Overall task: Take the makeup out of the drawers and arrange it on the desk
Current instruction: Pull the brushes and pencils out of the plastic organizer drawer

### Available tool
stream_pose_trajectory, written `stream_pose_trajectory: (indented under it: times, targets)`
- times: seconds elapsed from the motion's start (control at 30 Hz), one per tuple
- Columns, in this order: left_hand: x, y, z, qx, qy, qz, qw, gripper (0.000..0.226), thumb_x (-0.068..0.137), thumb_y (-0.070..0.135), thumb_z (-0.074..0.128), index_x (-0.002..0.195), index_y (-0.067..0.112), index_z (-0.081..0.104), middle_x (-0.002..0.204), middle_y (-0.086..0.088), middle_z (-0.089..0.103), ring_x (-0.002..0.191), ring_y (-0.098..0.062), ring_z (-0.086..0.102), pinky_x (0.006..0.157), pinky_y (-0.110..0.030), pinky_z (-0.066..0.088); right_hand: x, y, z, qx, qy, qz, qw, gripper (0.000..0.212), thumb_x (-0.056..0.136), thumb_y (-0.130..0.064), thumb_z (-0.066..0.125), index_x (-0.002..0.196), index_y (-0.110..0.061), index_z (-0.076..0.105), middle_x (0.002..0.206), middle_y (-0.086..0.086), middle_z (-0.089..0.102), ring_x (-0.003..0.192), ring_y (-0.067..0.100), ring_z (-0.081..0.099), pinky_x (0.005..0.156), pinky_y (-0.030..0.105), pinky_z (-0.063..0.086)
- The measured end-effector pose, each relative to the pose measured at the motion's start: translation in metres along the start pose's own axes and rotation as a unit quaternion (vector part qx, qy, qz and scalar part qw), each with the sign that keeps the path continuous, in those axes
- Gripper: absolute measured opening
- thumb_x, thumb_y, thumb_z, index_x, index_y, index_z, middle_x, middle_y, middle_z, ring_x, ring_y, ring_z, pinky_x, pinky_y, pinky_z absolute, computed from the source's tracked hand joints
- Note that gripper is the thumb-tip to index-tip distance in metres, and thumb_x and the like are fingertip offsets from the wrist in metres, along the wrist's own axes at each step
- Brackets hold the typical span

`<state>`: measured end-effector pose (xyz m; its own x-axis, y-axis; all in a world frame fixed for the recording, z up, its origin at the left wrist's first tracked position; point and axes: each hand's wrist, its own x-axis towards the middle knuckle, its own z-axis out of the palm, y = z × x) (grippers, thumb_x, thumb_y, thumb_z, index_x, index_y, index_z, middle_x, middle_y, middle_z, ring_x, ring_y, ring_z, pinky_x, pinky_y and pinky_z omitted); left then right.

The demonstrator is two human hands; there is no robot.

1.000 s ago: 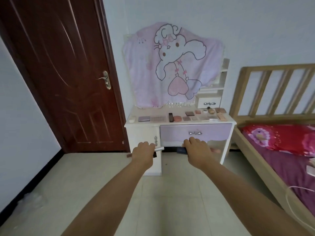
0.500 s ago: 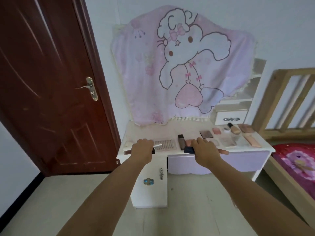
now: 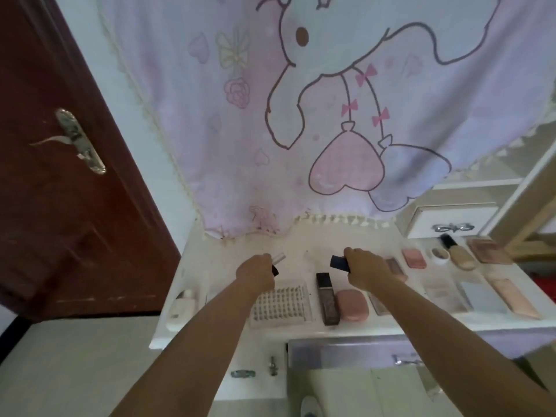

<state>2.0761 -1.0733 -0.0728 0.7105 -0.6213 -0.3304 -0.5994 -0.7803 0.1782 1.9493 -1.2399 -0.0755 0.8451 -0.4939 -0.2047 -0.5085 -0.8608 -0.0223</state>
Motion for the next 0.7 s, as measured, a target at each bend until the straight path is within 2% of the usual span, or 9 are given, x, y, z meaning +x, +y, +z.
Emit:
stream_pose_trajectory:
  times: [0.07,0.23,0.5,0.57,0.7]
  targets:
    - [0.044,0.01,-0.002,-0.018,-0.018,-0.011,1.0,0.031,0.089,0.012,0.051,0.118,0.003,0.046,0.12,-0.013,0.055,0.108,-0.026,0.056,0.085,-0.033,0.047,0.041,0.014,0.007,0.024,-0.032,0.011,0.999,0.024,0.085,-0.007,0.045,0.109,-0.007,0.044,0.111,0.011,0.055,0.093,0.025,0.057,0.07,0.029,0.039]
    - [0.123,0.031,0.011,-0.053,-0.049,-0.035,0.997,0.029,0.091,0.013,0.047,0.118,0.002,0.045,0.119,-0.015,0.054,0.108,-0.028,0.056,0.084,-0.034,0.047,0.117,0.035,0.027,0.054,-0.088,0.033,0.994,0.025,0.087,-0.008,0.044,0.112,-0.005,0.043,0.114,0.012,0.055,0.101,0.028,0.058,0.078,0.032,0.045]
    - [0.202,0.059,0.045,-0.194,-0.129,-0.093,0.968,0.034,0.086,0.01,0.056,0.117,0.002,0.044,0.12,-0.013,0.055,0.105,-0.028,0.059,0.078,-0.031,0.05,0.19,0.04,0.059,0.106,-0.097,0.077,0.987,0.028,0.089,-0.01,0.046,0.117,-0.005,0.041,0.115,0.013,0.053,0.104,0.027,0.056,0.082,0.032,0.048]
    - [0.214,0.07,0.051,-0.217,-0.129,-0.104,0.962,0.036,0.085,0.012,0.057,0.117,0.002,0.043,0.119,-0.015,0.055,0.105,-0.028,0.058,0.08,-0.032,0.049,0.202,0.043,0.067,0.133,-0.097,0.076,0.984,0.03,0.089,-0.01,0.047,0.118,-0.005,0.041,0.116,0.015,0.051,0.106,0.028,0.054,0.083,0.032,0.047]
    - [0.226,0.083,0.055,-0.268,-0.114,-0.114,0.95,0.043,0.084,0.016,0.06,0.12,0.003,0.041,0.119,-0.015,0.053,0.099,-0.027,0.057,0.071,-0.028,0.043,0.212,0.052,0.075,0.188,-0.074,0.081,0.976,0.034,0.088,-0.012,0.048,0.12,-0.005,0.042,0.118,0.016,0.048,0.107,0.031,0.05,0.086,0.034,0.044]
